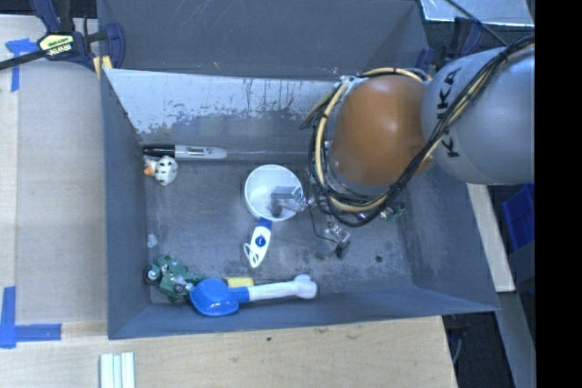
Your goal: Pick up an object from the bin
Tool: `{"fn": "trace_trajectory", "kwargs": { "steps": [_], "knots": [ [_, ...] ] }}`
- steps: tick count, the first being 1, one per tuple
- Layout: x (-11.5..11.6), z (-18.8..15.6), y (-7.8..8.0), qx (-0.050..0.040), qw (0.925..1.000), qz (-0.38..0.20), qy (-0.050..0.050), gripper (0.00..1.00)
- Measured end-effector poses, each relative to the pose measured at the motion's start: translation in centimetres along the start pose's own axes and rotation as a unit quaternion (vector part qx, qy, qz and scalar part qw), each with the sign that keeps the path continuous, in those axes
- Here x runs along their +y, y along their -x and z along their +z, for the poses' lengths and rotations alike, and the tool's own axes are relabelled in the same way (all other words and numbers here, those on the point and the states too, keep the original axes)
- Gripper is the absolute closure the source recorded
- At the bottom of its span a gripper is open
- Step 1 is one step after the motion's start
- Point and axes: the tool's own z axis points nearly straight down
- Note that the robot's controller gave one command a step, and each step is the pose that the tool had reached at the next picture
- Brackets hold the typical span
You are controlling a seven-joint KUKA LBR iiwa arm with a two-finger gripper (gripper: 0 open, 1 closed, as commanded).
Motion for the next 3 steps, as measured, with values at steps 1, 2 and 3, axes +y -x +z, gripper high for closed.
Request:
{"fn": "trace_trajectory", "kwargs": {
  "steps": [1, 2, 3],
  "knots": [
    [0.0, 0.0, 0.0, -0.0001, 1.0, 0.001, 0.0, 1.0],
    [-2.4, -14.4, -2.6, -0.0038, 0.9976, -0.07, -0.004, 1.0],
    [-0.2, -4.6, -6.5, -0.0019, 0.9896, -0.144, -0.001, 1.0]
  ]
}}
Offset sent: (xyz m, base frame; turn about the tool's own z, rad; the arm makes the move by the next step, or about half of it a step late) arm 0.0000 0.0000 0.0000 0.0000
